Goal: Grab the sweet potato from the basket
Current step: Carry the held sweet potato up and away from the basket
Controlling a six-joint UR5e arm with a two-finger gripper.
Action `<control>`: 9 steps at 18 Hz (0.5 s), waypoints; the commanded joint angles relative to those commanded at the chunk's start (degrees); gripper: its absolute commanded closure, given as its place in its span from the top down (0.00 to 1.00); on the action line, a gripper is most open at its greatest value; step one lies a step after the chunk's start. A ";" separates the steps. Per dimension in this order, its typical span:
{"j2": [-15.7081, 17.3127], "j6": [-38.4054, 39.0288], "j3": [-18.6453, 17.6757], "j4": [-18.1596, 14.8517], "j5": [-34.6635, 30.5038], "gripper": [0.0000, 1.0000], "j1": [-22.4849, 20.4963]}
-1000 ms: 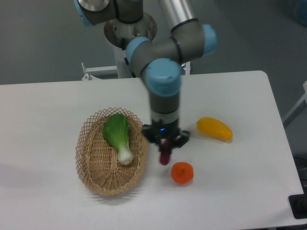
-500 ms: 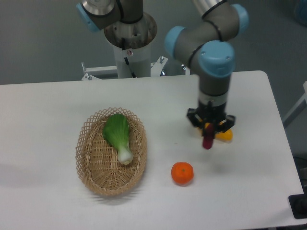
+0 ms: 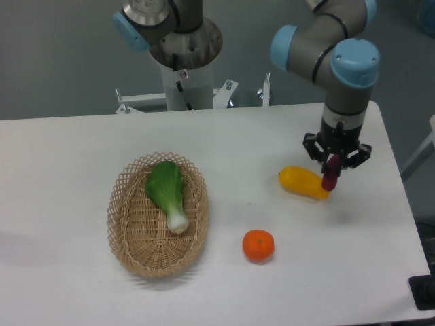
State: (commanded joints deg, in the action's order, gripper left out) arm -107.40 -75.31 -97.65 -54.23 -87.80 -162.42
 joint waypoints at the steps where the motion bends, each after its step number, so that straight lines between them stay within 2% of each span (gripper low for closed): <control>1: -0.09 -0.10 -0.09 -0.09 0.35 0.10 -0.61; 9: -0.27 -4.84 0.27 -0.09 0.27 0.11 -1.32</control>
State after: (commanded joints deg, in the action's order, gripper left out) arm -107.67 -80.15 -97.38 -54.32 -87.54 -163.74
